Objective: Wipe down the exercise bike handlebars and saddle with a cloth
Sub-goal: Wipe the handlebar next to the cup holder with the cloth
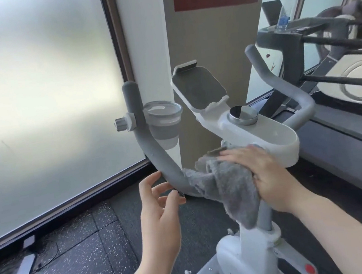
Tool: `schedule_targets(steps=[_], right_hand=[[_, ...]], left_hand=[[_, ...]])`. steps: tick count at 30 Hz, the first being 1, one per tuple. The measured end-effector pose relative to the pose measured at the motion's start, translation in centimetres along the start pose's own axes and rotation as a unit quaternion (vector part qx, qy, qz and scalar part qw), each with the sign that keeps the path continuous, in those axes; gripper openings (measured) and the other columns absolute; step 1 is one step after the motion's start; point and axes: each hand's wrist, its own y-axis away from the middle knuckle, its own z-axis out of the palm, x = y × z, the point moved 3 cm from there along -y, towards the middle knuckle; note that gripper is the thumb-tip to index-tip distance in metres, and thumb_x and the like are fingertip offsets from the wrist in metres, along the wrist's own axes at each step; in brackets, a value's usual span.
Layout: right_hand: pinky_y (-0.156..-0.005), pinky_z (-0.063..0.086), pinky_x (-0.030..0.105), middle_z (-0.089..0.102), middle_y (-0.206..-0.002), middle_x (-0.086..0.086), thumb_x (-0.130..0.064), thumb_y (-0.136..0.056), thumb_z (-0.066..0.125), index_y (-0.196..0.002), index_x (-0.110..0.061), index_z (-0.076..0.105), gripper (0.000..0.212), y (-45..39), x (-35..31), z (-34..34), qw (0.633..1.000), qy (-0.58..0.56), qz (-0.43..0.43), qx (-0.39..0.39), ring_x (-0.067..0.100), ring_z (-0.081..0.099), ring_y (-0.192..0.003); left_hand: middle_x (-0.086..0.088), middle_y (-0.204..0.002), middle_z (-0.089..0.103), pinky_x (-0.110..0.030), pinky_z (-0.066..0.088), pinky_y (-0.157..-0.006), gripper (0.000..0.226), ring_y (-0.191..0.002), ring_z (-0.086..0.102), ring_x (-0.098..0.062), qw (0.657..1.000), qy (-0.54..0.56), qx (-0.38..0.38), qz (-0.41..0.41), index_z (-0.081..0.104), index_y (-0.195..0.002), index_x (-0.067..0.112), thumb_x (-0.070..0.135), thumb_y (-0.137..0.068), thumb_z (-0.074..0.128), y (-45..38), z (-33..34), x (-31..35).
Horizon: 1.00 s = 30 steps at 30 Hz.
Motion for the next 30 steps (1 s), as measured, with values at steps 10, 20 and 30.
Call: schedule_targets(steps=[10,20,30], right_hand=[[-0.111,0.026,0.037,0.06,-0.117,-0.008,-0.025,-0.084,0.043,-0.125,-0.02,0.056,0.044,-0.4,-5.7,3.8,0.999,0.013,-0.034,0.034,0.015,0.05,-0.116],[-0.114,0.004,0.014,0.045,-0.13,-0.033,-0.024,-0.066,0.038,-0.126,-0.041,0.055,0.064,-0.8,-2.8,-0.7,0.991,-0.078,0.029,-0.106,-0.002,0.03,-0.134],[-0.106,0.034,0.046,0.064,-0.108,-0.002,-0.04,-0.097,0.038,-0.11,-0.017,0.066,0.038,0.3,-5.9,4.8,0.986,0.11,-0.034,0.124,0.024,0.057,-0.108]], left_hand=[[0.004,-0.099,0.071,-0.04,0.052,-0.074,0.037,-0.08,0.067,-0.02,1.0,-0.002,0.009,-0.026,0.05,-0.111,0.042,0.012,-0.088,0.053,0.0,-0.2,-0.3],[0.012,-0.099,0.071,-0.034,0.052,-0.073,0.039,-0.081,0.064,-0.016,0.999,-0.049,-0.003,-0.017,0.05,-0.113,0.045,0.026,-0.079,0.055,0.2,-0.2,0.0],[-0.001,-0.113,0.061,-0.042,0.052,-0.083,0.034,-0.089,0.066,-0.016,0.998,-0.005,0.065,-0.003,0.042,-0.129,0.036,0.036,-0.095,0.047,1.2,2.1,0.2]])
